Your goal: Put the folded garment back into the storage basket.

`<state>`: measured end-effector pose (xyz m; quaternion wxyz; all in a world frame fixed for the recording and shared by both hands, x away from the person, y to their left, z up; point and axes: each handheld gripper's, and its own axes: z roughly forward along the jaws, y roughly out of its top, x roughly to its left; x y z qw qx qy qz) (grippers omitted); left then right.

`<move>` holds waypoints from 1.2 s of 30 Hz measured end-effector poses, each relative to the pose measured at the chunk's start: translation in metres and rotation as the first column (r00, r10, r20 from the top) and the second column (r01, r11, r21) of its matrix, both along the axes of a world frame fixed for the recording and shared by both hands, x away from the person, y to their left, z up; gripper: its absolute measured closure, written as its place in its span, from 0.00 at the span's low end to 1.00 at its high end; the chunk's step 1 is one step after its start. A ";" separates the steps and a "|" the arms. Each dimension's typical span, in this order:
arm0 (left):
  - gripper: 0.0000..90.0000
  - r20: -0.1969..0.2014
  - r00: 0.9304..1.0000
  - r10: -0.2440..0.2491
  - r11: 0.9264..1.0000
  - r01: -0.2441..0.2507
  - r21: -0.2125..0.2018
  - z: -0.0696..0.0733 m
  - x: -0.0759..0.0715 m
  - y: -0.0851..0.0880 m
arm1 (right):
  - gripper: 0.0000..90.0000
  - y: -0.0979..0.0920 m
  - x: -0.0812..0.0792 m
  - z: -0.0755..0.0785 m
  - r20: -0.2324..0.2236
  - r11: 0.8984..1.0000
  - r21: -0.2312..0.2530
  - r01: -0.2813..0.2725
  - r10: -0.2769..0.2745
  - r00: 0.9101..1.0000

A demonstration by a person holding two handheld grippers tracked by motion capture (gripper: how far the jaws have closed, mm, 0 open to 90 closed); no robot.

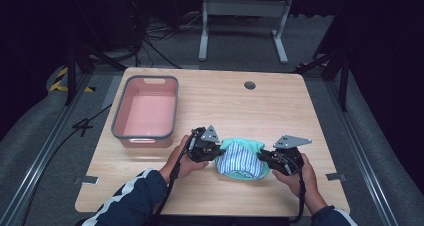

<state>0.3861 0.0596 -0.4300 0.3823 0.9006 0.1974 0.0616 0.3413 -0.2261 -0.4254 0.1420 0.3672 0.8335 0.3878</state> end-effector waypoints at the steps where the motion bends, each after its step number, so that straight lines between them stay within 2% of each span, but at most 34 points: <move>1: 0.91 0.012 1.000 0.003 1.000 -0.002 -0.002 0.004 0.000 0.002 | 0.91 0.001 0.000 0.002 0.006 1.000 0.003 -0.004 0.004 1.000; 6: 0.91 0.036 0.999 0.017 1.000 -0.017 -0.020 0.017 -0.002 0.008 | 0.92 0.007 0.004 0.017 0.047 1.000 0.005 -0.028 0.028 0.998; 10: 0.91 0.054 0.998 0.032 0.999 -0.031 -0.013 0.026 -0.001 0.014 | 0.92 0.014 0.007 0.024 0.064 0.999 0.013 -0.041 0.041 0.997; 13: 0.91 0.062 0.997 0.050 0.998 -0.048 -0.032 0.034 -0.001 0.022 | 0.92 0.020 0.009 0.031 0.078 0.998 0.020 -0.051 0.049 0.996; 22: 0.91 0.095 0.991 0.099 0.994 -0.095 -0.044 0.049 0.001 0.043 | 0.92 0.044 0.016 0.053 0.120 0.994 0.026 -0.110 0.106 0.987; 25: 0.91 0.107 0.986 0.127 0.991 -0.121 -0.060 0.055 0.001 0.054 | 0.92 0.055 0.021 0.060 0.137 0.991 0.023 -0.132 0.128 0.982; 27: 0.91 0.118 0.983 0.137 0.990 -0.131 -0.056 0.059 0.001 0.059 | 0.92 0.062 0.024 0.065 0.147 0.989 0.027 -0.143 0.138 0.979; 29: 0.91 0.139 0.978 0.157 0.987 -0.151 -0.058 0.062 -0.001 0.066 | 0.92 0.069 0.027 0.068 0.153 0.988 0.029 -0.152 0.146 0.977; 34: 0.91 0.144 0.970 0.194 0.980 -0.185 -0.073 0.067 -0.001 0.081 | 0.92 0.085 0.033 0.075 0.169 0.983 0.034 -0.179 0.171 0.971; 36: 0.91 0.148 0.965 0.216 0.975 -0.206 -0.082 0.070 -0.001 0.088 | 0.92 0.093 0.036 0.078 0.175 0.981 0.040 -0.192 0.182 0.968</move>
